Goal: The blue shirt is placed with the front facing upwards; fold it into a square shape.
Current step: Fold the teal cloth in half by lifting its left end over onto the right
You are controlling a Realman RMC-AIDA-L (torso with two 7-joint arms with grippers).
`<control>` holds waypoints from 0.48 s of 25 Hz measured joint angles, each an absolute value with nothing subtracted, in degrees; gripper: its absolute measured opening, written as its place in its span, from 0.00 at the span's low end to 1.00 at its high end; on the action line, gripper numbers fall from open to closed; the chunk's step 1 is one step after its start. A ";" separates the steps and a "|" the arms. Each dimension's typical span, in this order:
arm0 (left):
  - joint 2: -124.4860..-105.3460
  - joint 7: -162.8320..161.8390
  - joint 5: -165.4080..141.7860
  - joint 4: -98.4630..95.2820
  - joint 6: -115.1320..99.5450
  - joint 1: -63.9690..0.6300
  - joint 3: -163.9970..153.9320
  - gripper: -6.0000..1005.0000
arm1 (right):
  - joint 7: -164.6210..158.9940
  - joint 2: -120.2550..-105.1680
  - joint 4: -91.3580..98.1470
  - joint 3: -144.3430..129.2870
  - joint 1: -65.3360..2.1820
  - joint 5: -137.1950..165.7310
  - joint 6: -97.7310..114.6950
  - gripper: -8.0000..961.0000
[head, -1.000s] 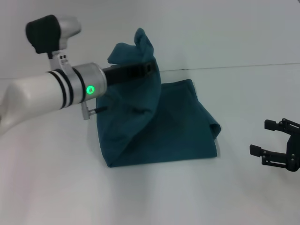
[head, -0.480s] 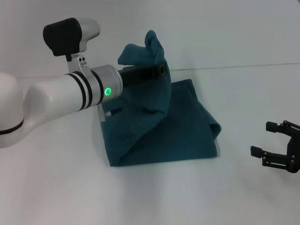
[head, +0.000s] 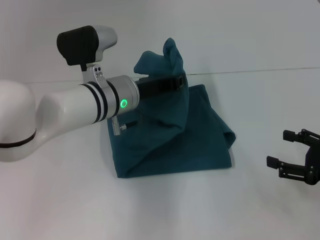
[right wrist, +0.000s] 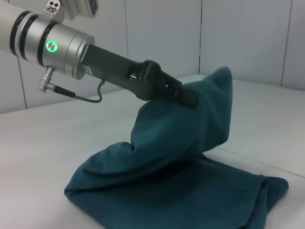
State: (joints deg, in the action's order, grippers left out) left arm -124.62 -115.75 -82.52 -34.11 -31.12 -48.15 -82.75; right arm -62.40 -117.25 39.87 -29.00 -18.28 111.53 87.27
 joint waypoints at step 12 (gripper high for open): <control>-124.62 -115.23 -79.42 -33.74 -29.31 -49.03 -85.39 0.10 | -62.53 -117.07 39.85 -29.47 -18.19 111.58 87.07 0.95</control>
